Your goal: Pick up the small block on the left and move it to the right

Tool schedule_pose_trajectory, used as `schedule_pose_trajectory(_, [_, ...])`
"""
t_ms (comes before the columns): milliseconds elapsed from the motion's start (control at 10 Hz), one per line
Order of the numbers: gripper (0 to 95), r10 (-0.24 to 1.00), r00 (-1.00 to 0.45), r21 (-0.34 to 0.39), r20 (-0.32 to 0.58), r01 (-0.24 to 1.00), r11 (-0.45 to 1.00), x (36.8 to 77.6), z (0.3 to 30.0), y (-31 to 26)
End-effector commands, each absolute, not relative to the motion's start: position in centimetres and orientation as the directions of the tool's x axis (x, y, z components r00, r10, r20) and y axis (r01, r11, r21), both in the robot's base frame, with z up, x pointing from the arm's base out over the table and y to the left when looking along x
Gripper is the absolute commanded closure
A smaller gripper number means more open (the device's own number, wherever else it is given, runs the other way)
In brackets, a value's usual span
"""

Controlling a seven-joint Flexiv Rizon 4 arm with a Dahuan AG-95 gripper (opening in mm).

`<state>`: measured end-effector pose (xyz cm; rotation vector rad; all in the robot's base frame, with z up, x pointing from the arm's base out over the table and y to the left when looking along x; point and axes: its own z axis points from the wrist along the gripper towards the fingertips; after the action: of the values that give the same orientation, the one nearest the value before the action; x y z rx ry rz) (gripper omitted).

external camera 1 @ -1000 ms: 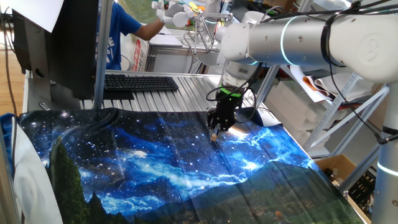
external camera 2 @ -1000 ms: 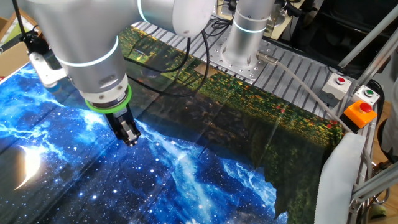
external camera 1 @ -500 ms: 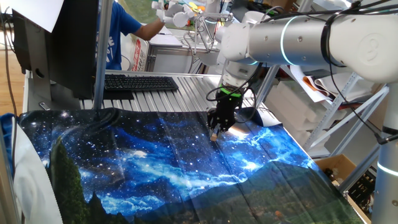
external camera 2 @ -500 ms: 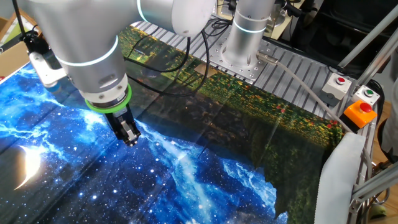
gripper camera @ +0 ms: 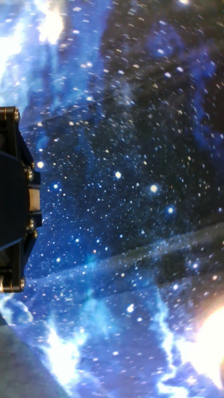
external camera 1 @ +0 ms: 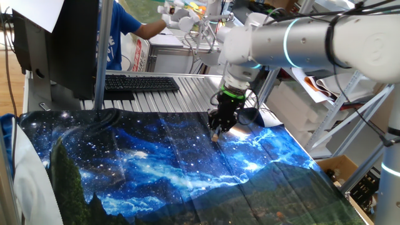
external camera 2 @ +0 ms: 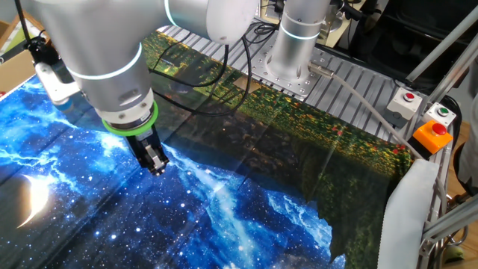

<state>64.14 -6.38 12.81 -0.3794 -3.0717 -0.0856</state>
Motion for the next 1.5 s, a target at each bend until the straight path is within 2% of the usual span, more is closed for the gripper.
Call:
schedule_pose_trajectory(100, [95.0,0.101,-0.994,0.065,0.036,0.103,0.993,64.4,12.8,-6.4])
schedule_pose_trajectory(300, [95.0,0.026,-0.999,0.063,0.029,0.027,0.998,64.4,12.8,-6.4])
schedule_pose_trajectory(500, [95.0,0.008,-1.0,0.051,0.005,0.008,0.999,64.4,12.8,-6.4])
schedule_pose_trajectory(700, [95.0,0.027,-0.999,0.073,0.027,0.029,0.997,64.4,12.7,-6.1])
schedule_pose_trajectory(1200, [95.0,0.106,-0.994,0.069,0.036,0.108,0.992,63.6,13.6,1.3])
schedule_pose_trajectory(1500, [95.0,0.127,-0.991,0.076,0.043,0.13,0.989,62.8,13.8,3.3])
